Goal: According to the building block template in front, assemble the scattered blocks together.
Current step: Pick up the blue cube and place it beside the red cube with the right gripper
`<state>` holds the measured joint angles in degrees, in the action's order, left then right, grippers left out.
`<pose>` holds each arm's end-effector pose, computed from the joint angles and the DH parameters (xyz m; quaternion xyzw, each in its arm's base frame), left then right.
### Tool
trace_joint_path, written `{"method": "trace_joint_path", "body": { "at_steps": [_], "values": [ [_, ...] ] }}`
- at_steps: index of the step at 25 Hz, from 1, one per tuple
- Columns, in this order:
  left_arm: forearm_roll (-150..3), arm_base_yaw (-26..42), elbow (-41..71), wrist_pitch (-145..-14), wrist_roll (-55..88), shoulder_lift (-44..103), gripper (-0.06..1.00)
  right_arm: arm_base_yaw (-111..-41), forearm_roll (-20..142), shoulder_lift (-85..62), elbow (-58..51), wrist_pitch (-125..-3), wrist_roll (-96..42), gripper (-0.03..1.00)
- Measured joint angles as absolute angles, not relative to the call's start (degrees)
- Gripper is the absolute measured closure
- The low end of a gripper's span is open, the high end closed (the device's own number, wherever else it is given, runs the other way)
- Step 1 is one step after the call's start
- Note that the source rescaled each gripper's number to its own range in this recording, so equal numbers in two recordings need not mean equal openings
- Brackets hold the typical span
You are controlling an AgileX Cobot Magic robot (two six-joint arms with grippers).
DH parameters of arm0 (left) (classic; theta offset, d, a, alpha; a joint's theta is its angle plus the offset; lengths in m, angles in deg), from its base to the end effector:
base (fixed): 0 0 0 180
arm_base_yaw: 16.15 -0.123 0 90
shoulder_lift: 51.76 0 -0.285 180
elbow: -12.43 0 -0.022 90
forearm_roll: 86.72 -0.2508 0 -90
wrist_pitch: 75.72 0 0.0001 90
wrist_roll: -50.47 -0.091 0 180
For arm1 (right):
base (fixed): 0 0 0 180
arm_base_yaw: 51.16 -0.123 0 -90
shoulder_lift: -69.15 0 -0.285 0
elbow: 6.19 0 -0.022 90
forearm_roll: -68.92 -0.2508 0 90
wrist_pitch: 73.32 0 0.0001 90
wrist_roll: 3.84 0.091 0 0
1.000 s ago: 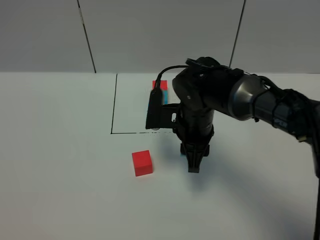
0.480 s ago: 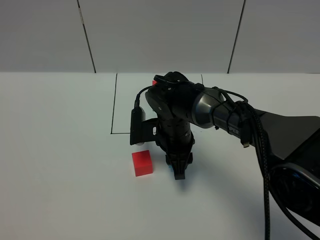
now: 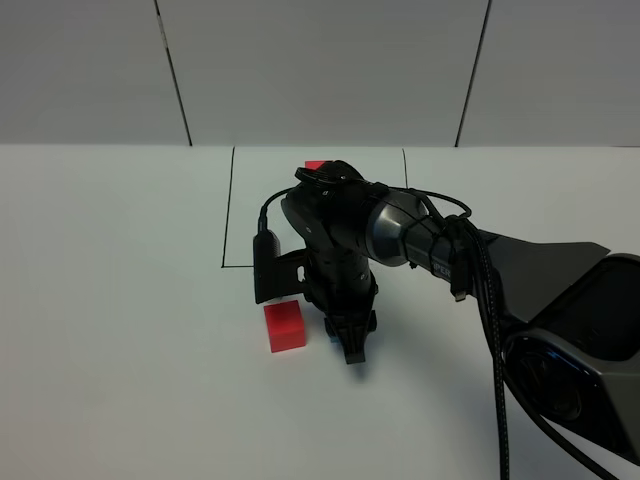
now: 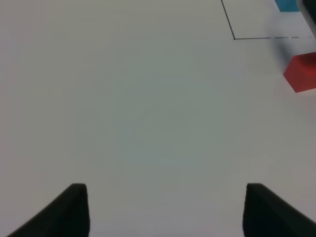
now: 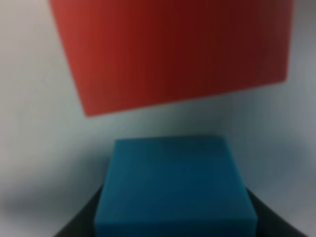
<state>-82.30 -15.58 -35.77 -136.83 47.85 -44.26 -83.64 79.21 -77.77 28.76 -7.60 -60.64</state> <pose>-0.0068 -0.0061 0.2788 0.0255 0.8508 -0.0291 0.5241 0.4160 0.2472 0.1154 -0.7247 0.6838 -0.0848 0.0023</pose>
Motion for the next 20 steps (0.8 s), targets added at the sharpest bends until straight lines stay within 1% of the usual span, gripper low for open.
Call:
{"method": "trace_joint_path", "body": {
  "at_steps": [5, 20],
  "values": [
    [-82.3, -15.58, -35.77, -136.83, 47.85, -44.26, 0.54, -83.89, 79.15, -77.89, 28.94, -8.67, -63.07, 0.96],
    [-82.3, -15.58, -35.77, -136.83, 47.85, -44.26, 0.54, -85.83, 78.77, -78.81, 30.5, -9.09, -64.75, 0.96]
  ]
}}
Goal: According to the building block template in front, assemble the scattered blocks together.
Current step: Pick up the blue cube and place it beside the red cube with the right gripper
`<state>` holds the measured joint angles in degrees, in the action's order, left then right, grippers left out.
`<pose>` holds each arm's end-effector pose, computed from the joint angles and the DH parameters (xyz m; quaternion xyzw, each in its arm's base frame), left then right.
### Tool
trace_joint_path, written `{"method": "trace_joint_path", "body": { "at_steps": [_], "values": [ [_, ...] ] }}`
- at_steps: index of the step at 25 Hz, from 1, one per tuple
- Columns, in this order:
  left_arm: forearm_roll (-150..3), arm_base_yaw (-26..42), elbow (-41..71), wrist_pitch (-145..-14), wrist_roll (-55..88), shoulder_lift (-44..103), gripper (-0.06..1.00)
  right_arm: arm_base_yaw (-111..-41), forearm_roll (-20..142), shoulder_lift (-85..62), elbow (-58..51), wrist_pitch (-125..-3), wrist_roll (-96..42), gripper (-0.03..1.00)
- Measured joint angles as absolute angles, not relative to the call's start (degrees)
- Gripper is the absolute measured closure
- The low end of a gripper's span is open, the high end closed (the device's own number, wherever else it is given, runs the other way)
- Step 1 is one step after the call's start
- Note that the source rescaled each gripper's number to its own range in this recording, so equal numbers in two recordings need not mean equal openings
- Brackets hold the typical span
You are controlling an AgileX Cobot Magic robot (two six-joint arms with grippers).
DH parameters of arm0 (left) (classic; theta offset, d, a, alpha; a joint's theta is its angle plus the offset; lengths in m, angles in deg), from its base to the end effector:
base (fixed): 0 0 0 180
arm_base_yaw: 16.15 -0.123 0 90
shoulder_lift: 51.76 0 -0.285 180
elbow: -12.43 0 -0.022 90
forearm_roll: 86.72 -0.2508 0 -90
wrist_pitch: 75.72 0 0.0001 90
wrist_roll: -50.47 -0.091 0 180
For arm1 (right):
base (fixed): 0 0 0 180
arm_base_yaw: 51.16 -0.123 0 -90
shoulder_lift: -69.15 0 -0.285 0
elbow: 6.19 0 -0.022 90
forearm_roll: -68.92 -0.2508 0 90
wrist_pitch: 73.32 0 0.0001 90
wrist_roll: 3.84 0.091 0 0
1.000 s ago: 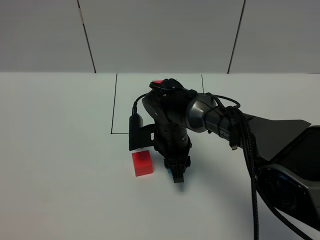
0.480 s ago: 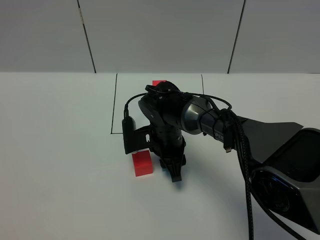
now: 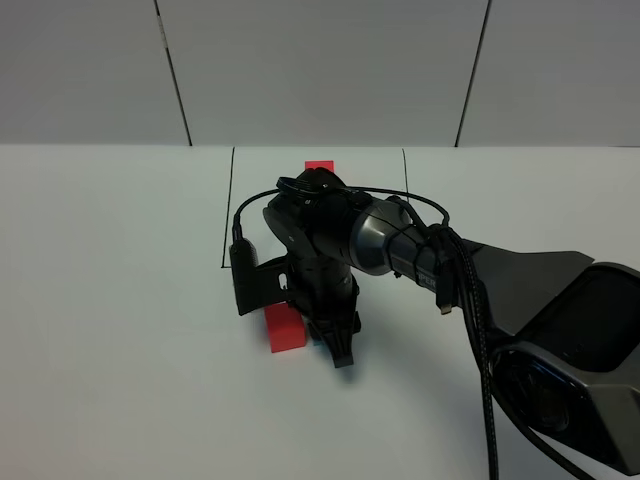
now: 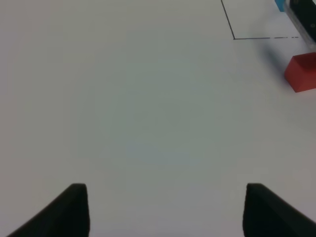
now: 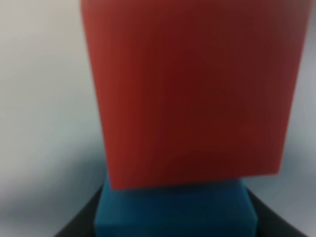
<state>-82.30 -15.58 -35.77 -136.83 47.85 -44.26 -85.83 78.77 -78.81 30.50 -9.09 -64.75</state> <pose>-0.0068 -0.0061 0.2788 0.0255 0.8508 -0.0291 0.5241 0.4116 0.2676 0.1141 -0.7604 0.6435 -0.0855 0.0202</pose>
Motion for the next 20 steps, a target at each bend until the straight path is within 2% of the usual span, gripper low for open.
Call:
{"method": "trace_joint_path", "body": {
  "at_steps": [10, 20],
  "values": [
    [-82.3, -15.58, -35.77, -136.83, 47.85, -44.26, 0.54, -86.31, 77.81, -79.1, 31.03, -10.15, -64.64, 0.96],
    [-82.3, -15.58, -35.77, -136.83, 47.85, -44.26, 0.54, -86.31, 76.04, -79.14, 31.1, -6.39, -53.92, 0.96]
  ]
}}
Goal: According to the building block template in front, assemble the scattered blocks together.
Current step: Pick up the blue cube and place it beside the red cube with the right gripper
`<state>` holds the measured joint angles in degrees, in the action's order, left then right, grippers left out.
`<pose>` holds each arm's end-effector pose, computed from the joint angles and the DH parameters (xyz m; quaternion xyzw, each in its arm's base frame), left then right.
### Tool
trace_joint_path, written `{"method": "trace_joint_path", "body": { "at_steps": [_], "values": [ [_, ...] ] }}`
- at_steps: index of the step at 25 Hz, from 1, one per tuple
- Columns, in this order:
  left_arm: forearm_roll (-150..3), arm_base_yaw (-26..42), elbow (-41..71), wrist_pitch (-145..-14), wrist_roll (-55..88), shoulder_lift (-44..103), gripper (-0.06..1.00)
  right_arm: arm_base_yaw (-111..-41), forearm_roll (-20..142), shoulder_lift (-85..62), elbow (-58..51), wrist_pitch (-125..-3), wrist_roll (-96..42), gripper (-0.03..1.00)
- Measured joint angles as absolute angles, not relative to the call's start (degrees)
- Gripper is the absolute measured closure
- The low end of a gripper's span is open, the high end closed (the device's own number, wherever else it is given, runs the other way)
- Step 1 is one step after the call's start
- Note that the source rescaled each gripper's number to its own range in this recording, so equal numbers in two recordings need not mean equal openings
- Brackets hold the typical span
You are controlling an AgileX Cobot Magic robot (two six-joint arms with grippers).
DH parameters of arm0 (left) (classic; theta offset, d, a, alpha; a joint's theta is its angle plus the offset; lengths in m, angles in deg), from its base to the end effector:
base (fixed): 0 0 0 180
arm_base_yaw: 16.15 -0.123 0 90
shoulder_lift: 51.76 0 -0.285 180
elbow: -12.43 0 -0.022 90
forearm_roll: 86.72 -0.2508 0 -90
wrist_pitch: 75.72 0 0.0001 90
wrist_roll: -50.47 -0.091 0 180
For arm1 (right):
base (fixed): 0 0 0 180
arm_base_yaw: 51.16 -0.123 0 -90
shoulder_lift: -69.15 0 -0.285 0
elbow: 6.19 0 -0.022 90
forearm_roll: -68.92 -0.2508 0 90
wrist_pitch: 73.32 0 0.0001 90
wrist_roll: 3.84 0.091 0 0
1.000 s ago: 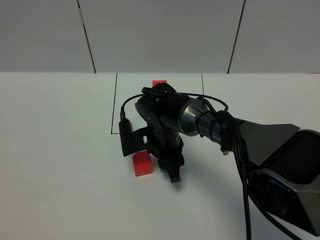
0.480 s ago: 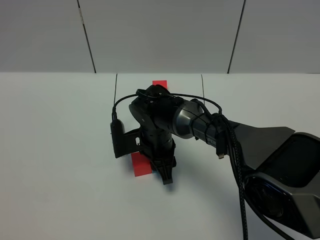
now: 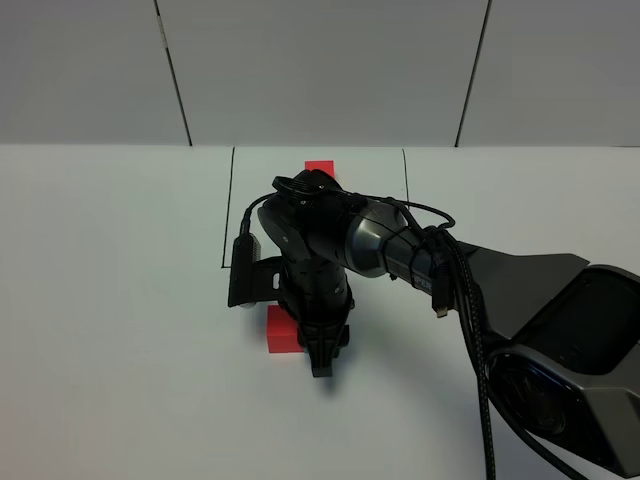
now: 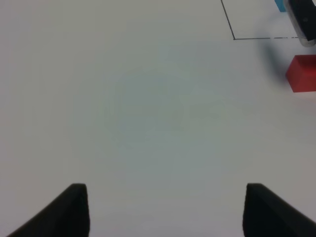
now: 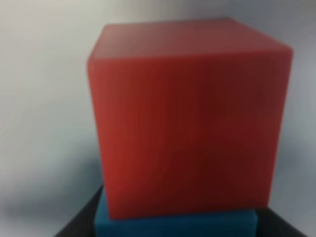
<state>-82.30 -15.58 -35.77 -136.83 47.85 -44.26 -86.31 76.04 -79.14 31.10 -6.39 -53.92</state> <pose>-0.0068 -0.0061 0.2788 0.0255 0.8508 -0.0291 0.5241 0.4049 0.2724 0.1131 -0.6928 0.7186 -0.0594 0.0104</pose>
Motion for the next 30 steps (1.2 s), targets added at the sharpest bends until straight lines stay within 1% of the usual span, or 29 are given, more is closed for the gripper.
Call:
{"method": "trace_joint_path", "body": {
  "at_steps": [6, 15, 16, 17, 19, 21, 23, 24, 25, 30],
  "values": [
    [-82.3, -15.58, -35.77, -136.88, 47.85, -44.26, 0.54, -86.31, 75.04, -79.15, 31.1, -4.6, -49.64, 0.96],
    [-82.3, -15.58, -35.77, -136.83, 47.85, -44.26, 0.54, -86.31, 74.95, -79.15, 31.1, -4.67, -48.94, 0.96],
    [-82.3, -15.58, -35.77, -136.83, 47.85, -44.26, 0.54, -86.31, 74.95, -79.15, 31.1, -4.73, -48.68, 0.94],
    [-82.3, -15.58, -35.77, -136.83, 47.85, -44.26, 0.54, -86.31, 75.01, -79.15, 31.1, -4.85, -48.48, 0.89],
    [-82.3, -15.58, -35.77, -136.83, 47.85, -44.26, 0.54, -86.31, 75.28, -79.15, 31.1, -5.45, -48.39, 0.67],
    [-82.3, -15.58, -35.77, -136.83, 47.85, -44.26, 0.54, -86.31, 75.4, -79.15, 31.14, -5.64, -48.34, 0.36],
    [-82.3, -15.58, -35.77, -136.83, 47.85, -44.26, 0.54, -86.31, 75.35, -79.15, 31.14, -5.64, -48.21, 0.1],
    [-82.3, -15.58, -35.77, -136.83, 47.85, -44.26, 0.54, -86.31, 75.21, -79.15, 31.14, -5.64, -47.94, 0.02],
    [-82.3, -15.58, -35.77, -136.83, 47.85, -44.26, 0.54, -86.31, 75.13, -79.02, 31.14, -5.64, -47.79, -0.03],
    [-82.3, -15.58, -35.77, -136.83, 47.85, -44.26, 0.54, -86.31, 72.95, -77.03, 30.96, -6.3, -44.66, -0.03]
  ]
}}
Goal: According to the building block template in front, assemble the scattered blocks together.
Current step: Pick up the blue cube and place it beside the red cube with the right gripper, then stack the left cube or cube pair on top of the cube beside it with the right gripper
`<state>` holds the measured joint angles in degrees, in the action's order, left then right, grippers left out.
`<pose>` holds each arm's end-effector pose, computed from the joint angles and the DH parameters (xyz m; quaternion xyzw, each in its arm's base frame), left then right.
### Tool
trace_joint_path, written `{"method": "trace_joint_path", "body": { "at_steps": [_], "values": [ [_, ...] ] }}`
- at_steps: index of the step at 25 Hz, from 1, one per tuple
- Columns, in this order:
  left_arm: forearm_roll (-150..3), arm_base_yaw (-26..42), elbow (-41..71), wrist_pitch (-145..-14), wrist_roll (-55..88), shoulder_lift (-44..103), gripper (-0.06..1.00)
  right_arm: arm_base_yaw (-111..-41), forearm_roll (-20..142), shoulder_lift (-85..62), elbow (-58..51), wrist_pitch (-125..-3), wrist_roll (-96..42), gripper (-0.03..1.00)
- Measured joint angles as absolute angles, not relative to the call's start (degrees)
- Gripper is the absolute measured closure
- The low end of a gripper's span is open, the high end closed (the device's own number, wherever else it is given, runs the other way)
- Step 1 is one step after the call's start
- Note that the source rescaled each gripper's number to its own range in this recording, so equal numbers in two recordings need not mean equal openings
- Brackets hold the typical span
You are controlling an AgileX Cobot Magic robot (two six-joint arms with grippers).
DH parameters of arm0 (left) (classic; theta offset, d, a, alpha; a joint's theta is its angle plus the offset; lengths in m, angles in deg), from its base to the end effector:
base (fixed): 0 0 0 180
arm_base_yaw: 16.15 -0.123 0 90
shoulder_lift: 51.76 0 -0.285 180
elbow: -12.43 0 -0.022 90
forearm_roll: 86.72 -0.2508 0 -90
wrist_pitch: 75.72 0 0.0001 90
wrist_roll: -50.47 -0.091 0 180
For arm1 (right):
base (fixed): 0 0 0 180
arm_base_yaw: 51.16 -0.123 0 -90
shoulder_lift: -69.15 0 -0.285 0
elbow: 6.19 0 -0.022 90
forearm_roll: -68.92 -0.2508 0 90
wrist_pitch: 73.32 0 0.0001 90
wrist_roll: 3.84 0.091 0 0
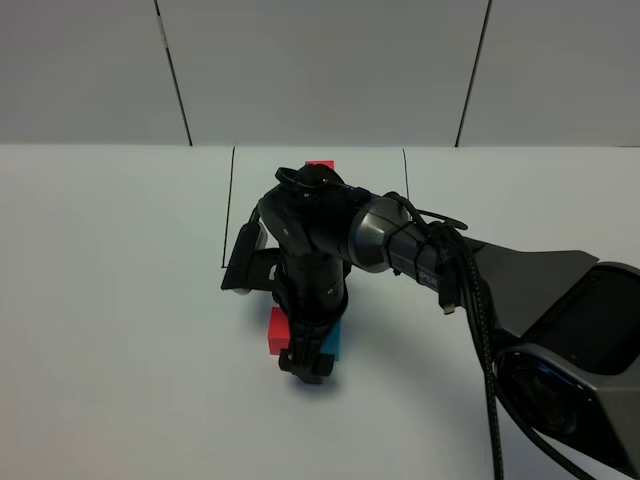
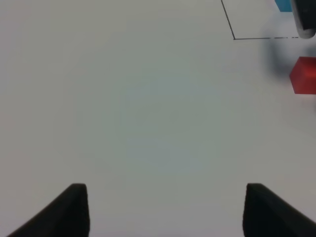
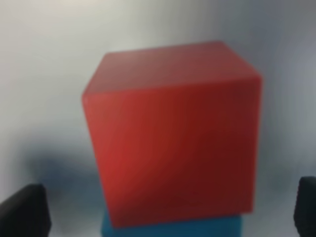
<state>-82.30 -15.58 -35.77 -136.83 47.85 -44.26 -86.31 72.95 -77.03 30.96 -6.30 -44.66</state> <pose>-0.0068 -0.0061 0.2788 0.0255 0.8508 -0.0291 0.5241 0.4018 0.2757 0.1301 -0.6246 0.7795 -0.0345 0.0328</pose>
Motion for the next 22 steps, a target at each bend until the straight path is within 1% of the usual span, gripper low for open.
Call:
{"method": "trace_joint_path", "body": {
  "at_steps": [3, 8, 18, 22],
  "values": [
    [-82.3, -15.58, -35.77, -136.83, 47.85, -44.26, 0.54, -86.31, 71.36, -72.94, 30.96, -6.14, -39.58, -0.03],
    [-82.3, -15.58, -35.77, -136.83, 47.85, -44.26, 0.54, -85.77, 69.99, -64.74, 30.96, -4.33, -26.64, -0.03],
    [-82.3, -15.58, -35.77, -136.83, 47.85, -44.26, 0.54, -77.73, 69.91, -59.28, 30.5, -3.71, -1.04, -0.03],
    [-82.3, -15.58, -35.77, -136.83, 47.85, -44.26, 0.54, -75.44, 72.61, -56.86, 26.26, -3.78, 4.72, -0.03]
  ]
}}
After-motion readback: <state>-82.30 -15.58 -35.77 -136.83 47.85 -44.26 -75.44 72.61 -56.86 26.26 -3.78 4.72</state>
